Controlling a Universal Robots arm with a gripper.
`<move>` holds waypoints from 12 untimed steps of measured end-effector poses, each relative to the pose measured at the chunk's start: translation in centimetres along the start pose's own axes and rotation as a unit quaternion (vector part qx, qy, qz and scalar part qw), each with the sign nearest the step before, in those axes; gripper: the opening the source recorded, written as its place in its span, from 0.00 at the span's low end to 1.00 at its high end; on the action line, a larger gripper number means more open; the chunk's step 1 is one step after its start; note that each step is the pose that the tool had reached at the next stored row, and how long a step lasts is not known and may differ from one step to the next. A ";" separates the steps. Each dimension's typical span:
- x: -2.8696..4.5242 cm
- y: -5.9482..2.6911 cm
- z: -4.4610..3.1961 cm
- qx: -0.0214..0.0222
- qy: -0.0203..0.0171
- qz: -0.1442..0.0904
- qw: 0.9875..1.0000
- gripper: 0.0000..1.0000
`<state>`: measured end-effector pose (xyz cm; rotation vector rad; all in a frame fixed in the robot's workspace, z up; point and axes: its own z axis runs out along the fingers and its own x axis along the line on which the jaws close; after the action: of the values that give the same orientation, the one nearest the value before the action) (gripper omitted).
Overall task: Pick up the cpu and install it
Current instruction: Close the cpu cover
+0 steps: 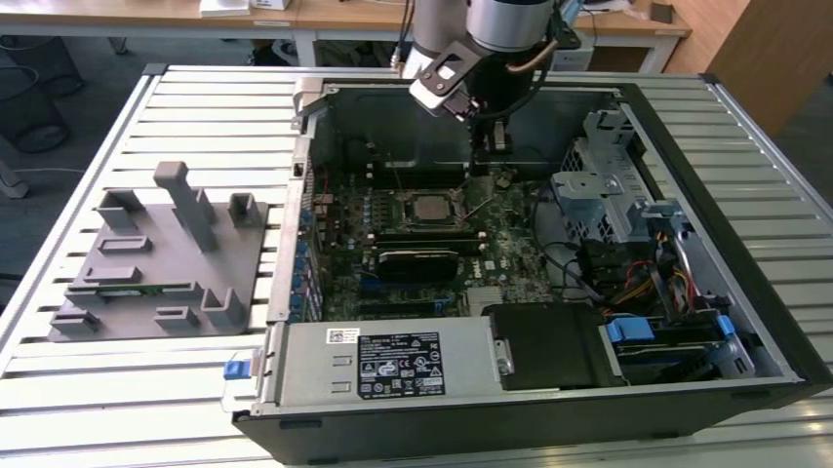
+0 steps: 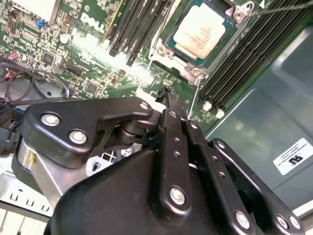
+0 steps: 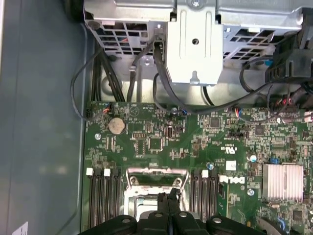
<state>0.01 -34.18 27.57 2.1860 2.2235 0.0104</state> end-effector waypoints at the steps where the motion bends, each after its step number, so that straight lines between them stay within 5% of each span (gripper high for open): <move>1: 0.00 0.13 0.00 0.000 0.000 0.000 1.000 0.11; 12: -0.02 1.72 0.07 0.000 0.000 0.000 1.000 0.11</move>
<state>1.73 -34.18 27.53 2.1859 2.2236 0.0103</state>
